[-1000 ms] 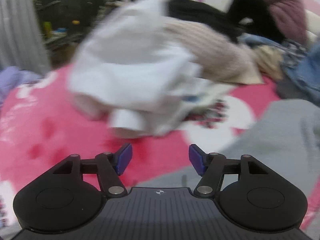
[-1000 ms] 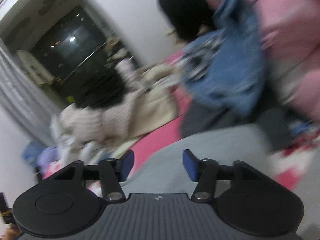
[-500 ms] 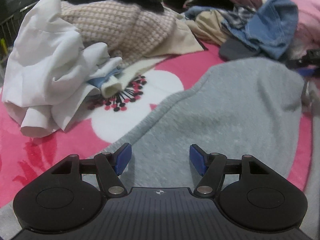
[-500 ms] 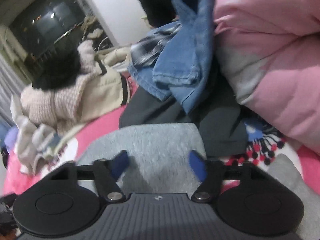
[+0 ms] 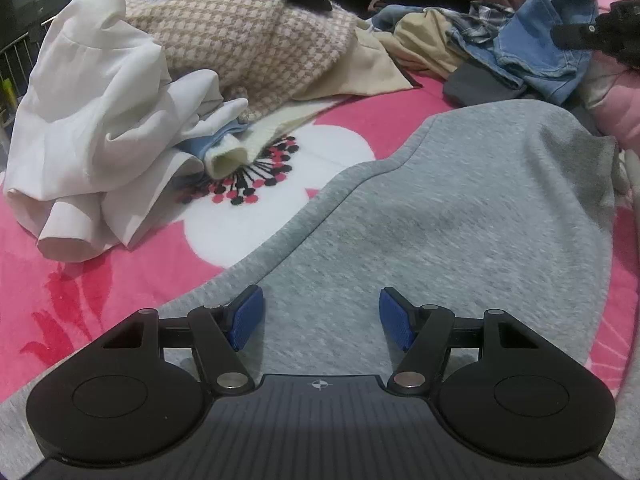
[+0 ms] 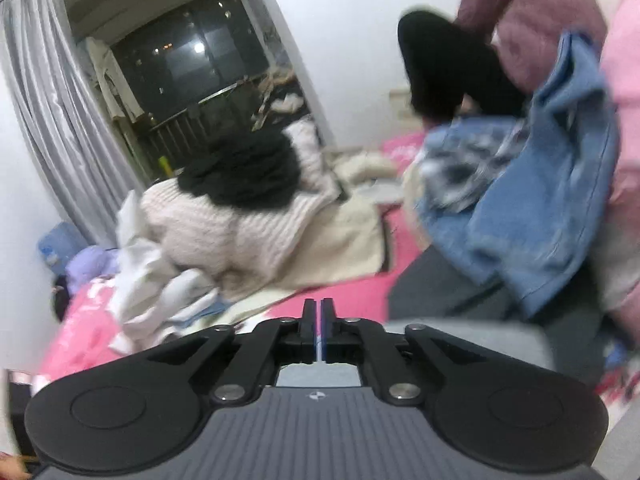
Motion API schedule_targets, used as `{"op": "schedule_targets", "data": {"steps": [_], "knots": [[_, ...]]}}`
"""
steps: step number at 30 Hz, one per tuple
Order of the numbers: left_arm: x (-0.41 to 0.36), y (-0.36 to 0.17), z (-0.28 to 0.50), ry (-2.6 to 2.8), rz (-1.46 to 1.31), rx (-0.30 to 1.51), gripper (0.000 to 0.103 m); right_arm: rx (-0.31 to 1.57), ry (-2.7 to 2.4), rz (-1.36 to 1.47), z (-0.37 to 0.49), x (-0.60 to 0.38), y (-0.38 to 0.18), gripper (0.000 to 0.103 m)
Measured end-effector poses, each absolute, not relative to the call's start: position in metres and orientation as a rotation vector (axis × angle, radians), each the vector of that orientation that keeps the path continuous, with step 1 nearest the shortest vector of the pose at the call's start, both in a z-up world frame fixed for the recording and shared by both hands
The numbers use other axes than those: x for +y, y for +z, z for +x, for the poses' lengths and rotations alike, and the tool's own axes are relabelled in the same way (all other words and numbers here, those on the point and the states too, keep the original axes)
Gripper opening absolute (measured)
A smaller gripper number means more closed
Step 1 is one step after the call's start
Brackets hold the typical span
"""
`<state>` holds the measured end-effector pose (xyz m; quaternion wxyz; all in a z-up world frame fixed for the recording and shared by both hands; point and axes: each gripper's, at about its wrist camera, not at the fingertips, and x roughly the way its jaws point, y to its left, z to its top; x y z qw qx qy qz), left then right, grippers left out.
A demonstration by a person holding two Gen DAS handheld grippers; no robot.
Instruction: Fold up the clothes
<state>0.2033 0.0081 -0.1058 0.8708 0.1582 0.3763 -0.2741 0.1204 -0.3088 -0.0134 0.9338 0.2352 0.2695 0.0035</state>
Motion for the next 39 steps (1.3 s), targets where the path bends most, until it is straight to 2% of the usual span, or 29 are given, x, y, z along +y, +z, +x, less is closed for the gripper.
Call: {"op": "schedule_targets", "data": {"steps": [1, 3, 7, 9, 13, 17, 22, 26, 28, 29, 30, 31, 32, 33, 39], "knots": [[0.008, -0.107, 0.203, -0.573, 0.33, 0.785, 0.066, 0.573, 0.001, 0.542, 0.117, -0.311, -0.018, 0.017], [0.009, -0.108, 0.204, -0.571, 0.318, 0.786, 0.067, 0.611, -0.042, 0.663, 0.102, -0.321, -0.032, 0.041], [0.01, -0.109, 0.207, -0.57, 0.297, 0.788, 0.068, 0.674, -0.152, 0.862, 0.068, -0.352, -0.062, 0.044], [0.01, -0.11, 0.207, -0.568, 0.293, 0.789, 0.068, 0.697, -0.208, 0.976, 0.054, -0.369, -0.077, 0.059], [0.009, -0.11, 0.207, -0.561, 0.288, 0.787, 0.069, 0.678, -0.279, 1.284, 0.033, -0.404, -0.106, 0.066], [0.009, -0.111, 0.206, -0.553, 0.284, 0.782, 0.07, 0.676, -0.268, 1.398, 0.04, -0.412, -0.114, 0.08], [0.011, -0.113, 0.205, -0.552, 0.276, 0.768, 0.07, 0.761, -0.348, 1.464, 0.064, -0.405, -0.125, 0.08], [0.012, -0.114, 0.205, -0.557, 0.27, 0.758, 0.071, 0.721, -0.399, 1.568, 0.076, -0.406, -0.136, 0.082], [0.013, -0.114, 0.205, -0.561, 0.263, 0.755, 0.071, 0.659, -0.456, 1.568, 0.079, -0.41, -0.137, 0.08], [0.014, -0.114, 0.205, -0.563, 0.26, 0.753, 0.071, 0.625, -0.485, 1.562, 0.081, -0.412, -0.137, 0.073], [0.014, -0.115, 0.205, -0.564, 0.259, 0.751, 0.071, 0.591, -0.506, 1.547, 0.081, -0.412, -0.136, 0.06], [0.014, -0.115, 0.205, -0.565, 0.258, 0.749, 0.071, 0.558, -0.519, 1.526, 0.081, -0.411, -0.136, 0.054], [0.015, -0.115, 0.204, -0.566, 0.257, 0.748, 0.071, 0.529, -0.531, 1.497, 0.079, -0.412, -0.135, 0.027], [0.015, -0.115, 0.204, -0.568, 0.255, 0.747, 0.071, 0.511, -0.538, 1.46, 0.077, -0.414, -0.133, 0.012], [0.016, -0.116, 0.205, -0.575, 0.247, 0.745, 0.071, 0.406, -0.314, 1.168, 0.091, -0.396, -0.085, 0.01]]}}
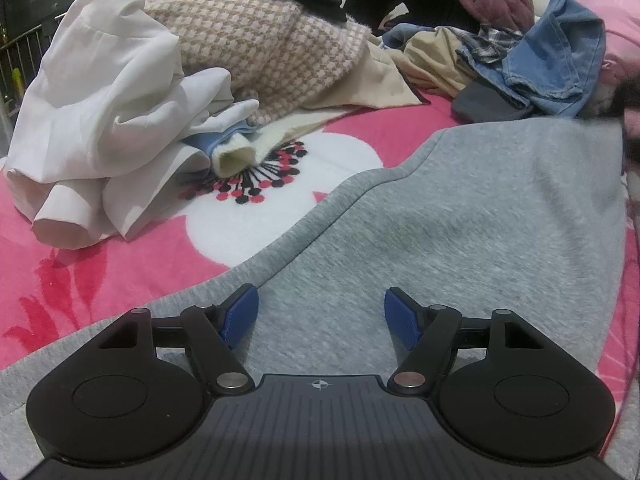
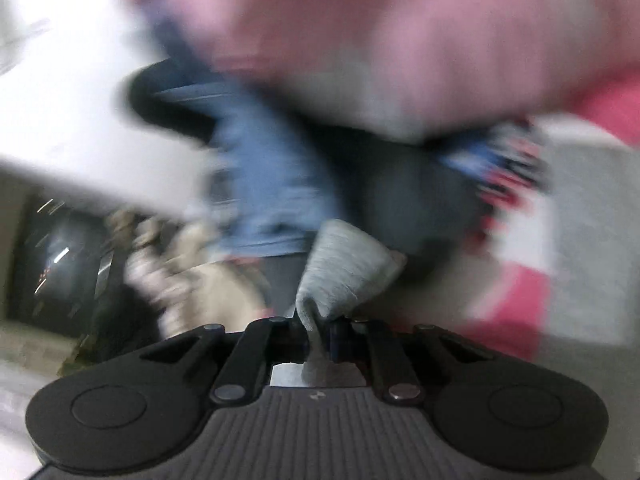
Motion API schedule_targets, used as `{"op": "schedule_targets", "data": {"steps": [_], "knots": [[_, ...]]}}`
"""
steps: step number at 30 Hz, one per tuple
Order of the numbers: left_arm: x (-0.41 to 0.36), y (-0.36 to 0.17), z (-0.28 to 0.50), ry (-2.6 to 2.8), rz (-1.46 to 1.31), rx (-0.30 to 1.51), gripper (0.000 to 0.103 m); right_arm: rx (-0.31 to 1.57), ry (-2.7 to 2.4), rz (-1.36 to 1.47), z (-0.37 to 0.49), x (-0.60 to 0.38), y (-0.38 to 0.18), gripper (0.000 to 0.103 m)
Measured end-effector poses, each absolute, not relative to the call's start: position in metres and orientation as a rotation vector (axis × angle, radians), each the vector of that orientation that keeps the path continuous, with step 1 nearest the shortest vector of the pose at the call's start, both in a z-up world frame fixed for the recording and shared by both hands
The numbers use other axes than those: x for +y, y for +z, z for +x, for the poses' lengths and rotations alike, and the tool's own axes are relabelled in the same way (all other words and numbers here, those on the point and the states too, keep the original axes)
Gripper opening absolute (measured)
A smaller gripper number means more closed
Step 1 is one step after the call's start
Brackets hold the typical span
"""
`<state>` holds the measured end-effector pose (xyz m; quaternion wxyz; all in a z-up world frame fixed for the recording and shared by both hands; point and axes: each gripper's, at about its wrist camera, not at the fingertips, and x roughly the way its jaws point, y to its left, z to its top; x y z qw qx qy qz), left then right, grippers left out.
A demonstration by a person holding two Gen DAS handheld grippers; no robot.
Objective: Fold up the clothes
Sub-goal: 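Grasp the sweatshirt corner with the right gripper and lift it while the left gripper closes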
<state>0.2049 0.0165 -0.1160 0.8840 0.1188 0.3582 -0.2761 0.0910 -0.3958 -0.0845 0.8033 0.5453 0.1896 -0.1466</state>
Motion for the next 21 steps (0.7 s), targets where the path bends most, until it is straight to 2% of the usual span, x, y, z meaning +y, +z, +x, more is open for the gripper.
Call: {"op": "schedule_targets", "data": {"steps": [4, 7, 11, 16, 17, 21], "knots": [[0.018, -0.114, 0.207, -0.577, 0.231, 0.756, 0.071, 0.407, 0.104, 0.784, 0.117, -0.342, -0.024, 0.01], [0.025, -0.11, 0.212, -0.547, 0.177, 0.771, 0.07, 0.554, 0.436, 0.375, 0.12, -0.267, -0.002, 0.011], [0.041, -0.102, 0.216, -0.484, 0.087, 0.78, 0.07, 0.778, 0.623, -0.077, 0.087, -0.187, -0.034, 0.011], [0.061, -0.097, 0.224, -0.447, -0.013, 0.81, 0.069, 0.885, 0.591, -0.385, 0.068, -0.158, -0.077, 0.015], [0.064, -0.096, 0.225, -0.447, -0.036, 0.819, 0.069, 0.881, 0.584, -0.408, 0.065, -0.157, -0.079, 0.018], [0.074, -0.09, 0.228, -0.459, -0.118, 0.842, 0.069, 0.847, 0.592, -0.434, 0.053, -0.155, -0.075, 0.039]]}}
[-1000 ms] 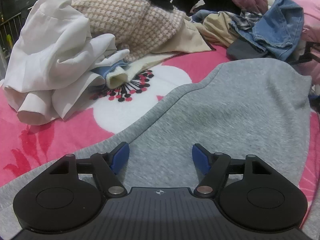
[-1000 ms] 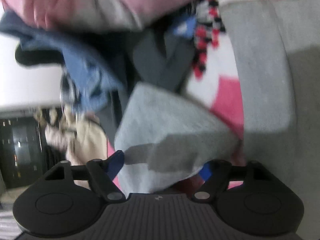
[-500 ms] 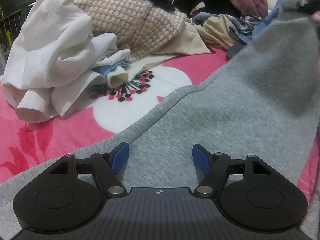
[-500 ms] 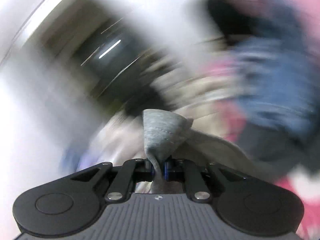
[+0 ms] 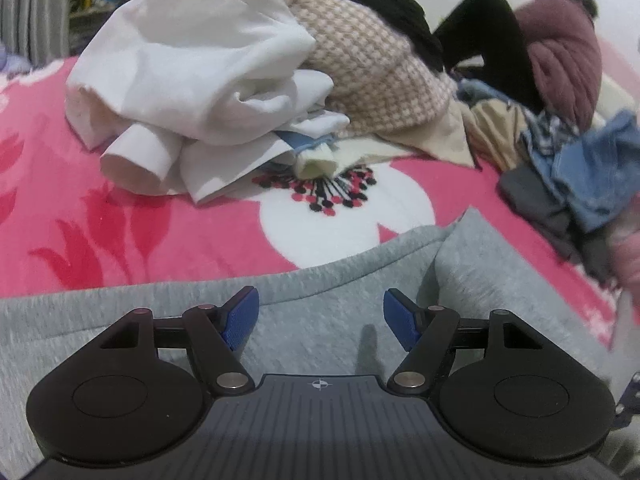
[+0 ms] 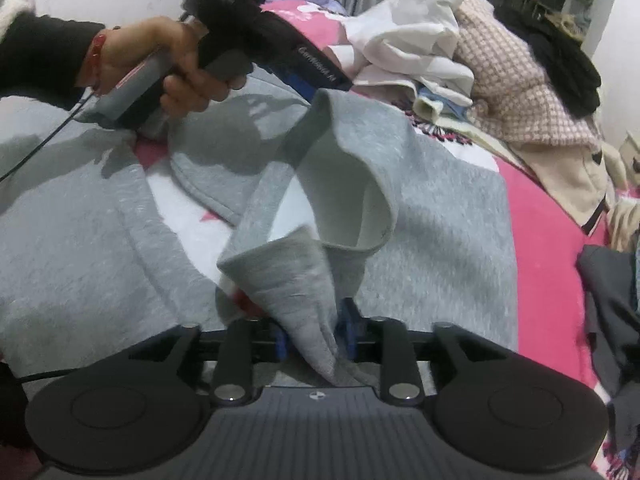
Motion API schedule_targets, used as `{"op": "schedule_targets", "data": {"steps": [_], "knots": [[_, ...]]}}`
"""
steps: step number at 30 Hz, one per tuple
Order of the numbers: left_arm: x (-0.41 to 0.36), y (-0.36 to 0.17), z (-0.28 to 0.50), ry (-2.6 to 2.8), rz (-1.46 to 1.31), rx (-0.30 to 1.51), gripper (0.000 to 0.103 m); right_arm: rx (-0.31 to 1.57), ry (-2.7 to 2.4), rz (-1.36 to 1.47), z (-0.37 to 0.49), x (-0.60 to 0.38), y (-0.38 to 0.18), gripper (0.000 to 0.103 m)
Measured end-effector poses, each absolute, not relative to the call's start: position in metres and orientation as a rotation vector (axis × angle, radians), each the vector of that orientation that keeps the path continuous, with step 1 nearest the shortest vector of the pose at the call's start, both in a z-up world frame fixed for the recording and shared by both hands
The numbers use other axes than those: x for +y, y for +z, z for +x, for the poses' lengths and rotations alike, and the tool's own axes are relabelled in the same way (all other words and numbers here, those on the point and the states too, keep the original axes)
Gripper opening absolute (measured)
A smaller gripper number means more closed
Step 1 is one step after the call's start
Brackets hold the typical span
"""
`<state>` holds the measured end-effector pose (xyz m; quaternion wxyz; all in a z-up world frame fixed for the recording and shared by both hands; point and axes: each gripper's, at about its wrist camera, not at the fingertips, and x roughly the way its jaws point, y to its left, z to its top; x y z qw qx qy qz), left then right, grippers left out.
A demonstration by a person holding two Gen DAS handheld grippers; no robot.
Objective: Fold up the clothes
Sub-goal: 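Grasp the sweatshirt corner with the right gripper and lift it while the left gripper closes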
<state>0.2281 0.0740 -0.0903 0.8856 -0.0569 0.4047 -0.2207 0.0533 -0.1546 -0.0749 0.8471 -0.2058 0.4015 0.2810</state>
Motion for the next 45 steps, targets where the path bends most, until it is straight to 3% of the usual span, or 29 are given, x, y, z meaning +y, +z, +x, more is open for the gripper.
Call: {"op": "schedule_targets", "data": {"steps": [10, 16, 21, 28, 30, 31, 32, 33, 36, 45], "knots": [[0.094, -0.078, 0.22, -0.564, -0.21, 0.87, 0.071, 0.869, 0.707, 0.086, 0.042, -0.191, -0.047, 0.044], [0.072, -0.088, 0.215, -0.615, -0.113, 0.928, 0.071, 0.928, 0.581, 0.129, 0.04, -0.19, -0.056, 0.045], [0.065, -0.096, 0.217, -0.595, -0.076, 0.93, 0.069, 1.034, 0.474, 0.403, 0.03, -0.216, -0.07, 0.045], [0.056, -0.098, 0.215, -0.59, -0.045, 0.926, 0.047, 1.118, 0.353, 0.805, 0.032, -0.249, -0.113, 0.047], [0.054, -0.099, 0.215, -0.577, -0.037, 0.921, 0.034, 1.111, 0.364, 0.875, 0.036, -0.252, -0.121, 0.047], [0.052, -0.099, 0.216, -0.572, -0.033, 0.919, 0.022, 1.106, 0.371, 0.9, 0.037, -0.252, -0.123, 0.045], [0.052, -0.099, 0.216, -0.571, -0.034, 0.918, 0.014, 1.1, 0.379, 0.918, 0.038, -0.253, -0.125, 0.035], [0.052, -0.097, 0.216, -0.573, -0.053, 0.916, 0.012, 1.096, 0.395, 0.93, 0.039, -0.253, -0.125, 0.023], [0.056, -0.089, 0.218, -0.574, -0.129, 0.911, 0.008, 1.064, 0.43, 0.924, 0.038, -0.25, -0.121, 0.008], [0.033, -0.049, 0.263, -0.606, -0.436, 0.858, 0.006, 0.777, 0.481, 0.941, 0.04, -0.282, -0.081, 0.006]]}}
